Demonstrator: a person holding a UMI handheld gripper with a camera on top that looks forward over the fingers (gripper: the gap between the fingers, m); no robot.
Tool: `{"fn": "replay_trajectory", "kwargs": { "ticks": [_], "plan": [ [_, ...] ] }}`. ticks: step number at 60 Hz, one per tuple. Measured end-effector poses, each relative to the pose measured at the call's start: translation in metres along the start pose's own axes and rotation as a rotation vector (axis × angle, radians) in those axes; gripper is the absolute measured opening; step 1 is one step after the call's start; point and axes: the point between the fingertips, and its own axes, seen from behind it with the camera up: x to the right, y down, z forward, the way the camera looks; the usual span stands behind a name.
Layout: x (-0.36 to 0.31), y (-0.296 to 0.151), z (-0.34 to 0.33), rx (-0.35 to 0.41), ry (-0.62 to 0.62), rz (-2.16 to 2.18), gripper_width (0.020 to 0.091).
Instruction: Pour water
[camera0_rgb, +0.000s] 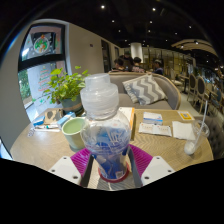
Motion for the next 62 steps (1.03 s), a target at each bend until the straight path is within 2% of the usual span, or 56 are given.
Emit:
{"fn": "replay_trajectory", "kwargs": {
  "ticks": [1, 4, 7, 10, 18, 31, 45, 62],
  "plan": [
    [0.001, 0.002, 0.000, -0.015, 0.005, 0.007, 0.0666],
    [0.004, 0.008, -0.004, -0.059, 0.027, 0.023, 0.0870],
    [0.008, 0.013, -0.011, -0.089, 0.057, 0.030, 0.0827],
    [0.009, 0.011, -0.023, -0.096, 0.084, 0.029, 0.0858],
    [-0.003, 0.004, -0.073, -0.112, 0.130, 0.015, 0.0856],
    [-0.053, 0.011, -0.184, -0.194, 0.183, 0.046, 0.0853],
    [-0.089, 0.030, -0.260, -0.200, 0.212, 0.015, 0.0850],
    [-0.100, 0.027, -0.284, -0.177, 0.221, -0.023, 0.0853]
  ]
}}
